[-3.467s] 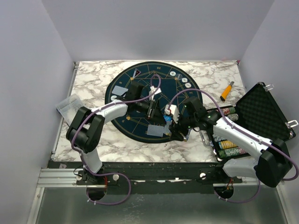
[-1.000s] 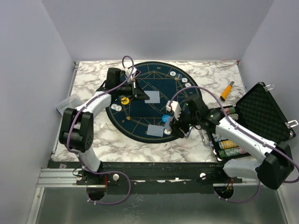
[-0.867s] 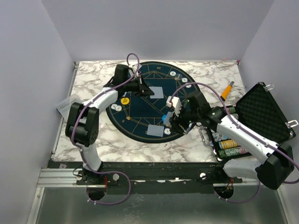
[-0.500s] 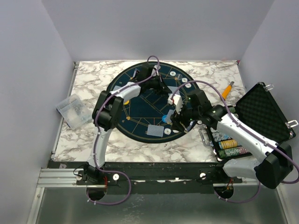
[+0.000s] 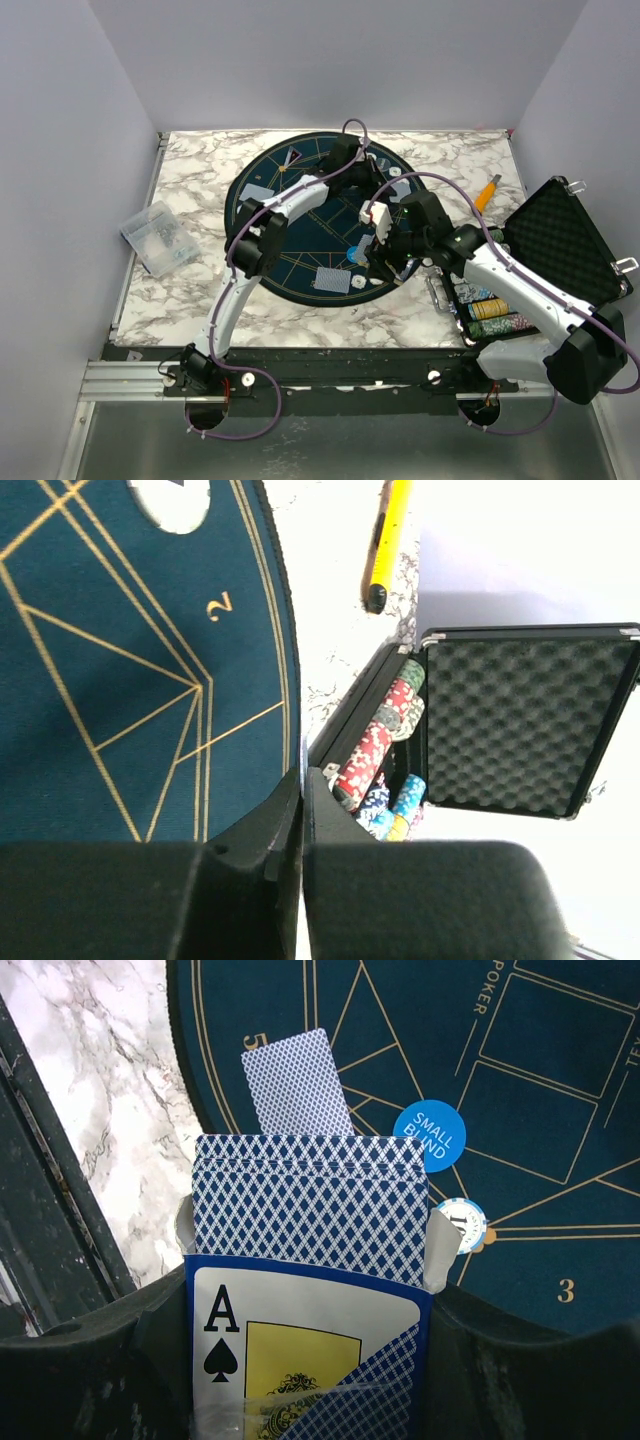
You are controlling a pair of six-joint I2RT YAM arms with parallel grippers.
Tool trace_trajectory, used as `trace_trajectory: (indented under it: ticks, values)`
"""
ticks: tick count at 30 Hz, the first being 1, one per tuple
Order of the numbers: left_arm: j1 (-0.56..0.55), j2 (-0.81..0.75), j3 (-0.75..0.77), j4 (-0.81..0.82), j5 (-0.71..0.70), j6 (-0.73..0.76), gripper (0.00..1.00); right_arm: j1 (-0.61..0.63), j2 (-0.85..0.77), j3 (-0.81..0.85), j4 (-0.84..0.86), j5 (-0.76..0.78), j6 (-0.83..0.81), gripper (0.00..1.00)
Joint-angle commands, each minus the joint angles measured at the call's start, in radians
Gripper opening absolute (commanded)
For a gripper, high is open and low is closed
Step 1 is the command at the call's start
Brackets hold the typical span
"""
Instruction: Distribute texas hold em gaming equipment
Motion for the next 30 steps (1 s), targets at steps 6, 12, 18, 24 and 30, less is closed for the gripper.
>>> trace_trajectory:
  ticks: [6, 12, 18, 24, 30]
  values:
    - [-0.024, 0.063, 0.118, -0.054, -0.057, -0.03, 0.31, -0.006, -0.011, -0.018, 0.011, -0.002, -0.003, 0.01]
    - [-0.014, 0.046, 0.099, -0.072, -0.071, -0.038, 0.36, -0.005, -0.017, -0.02, 0.008, 0.0, -0.004, 0.01]
    - [0.01, -0.021, 0.007, -0.101, -0.1, -0.027, 0.39, -0.005, -0.023, -0.027, 0.008, 0.002, -0.004, 0.01]
    - [0.042, -0.106, -0.078, -0.188, -0.148, 0.034, 0.48, -0.006, -0.026, -0.032, 0.01, 0.003, -0.007, 0.01]
    - [0.104, -0.222, -0.155, -0.189, -0.144, 0.174, 0.96, -0.005, -0.028, -0.035, 0.011, -0.001, -0.007, 0.01]
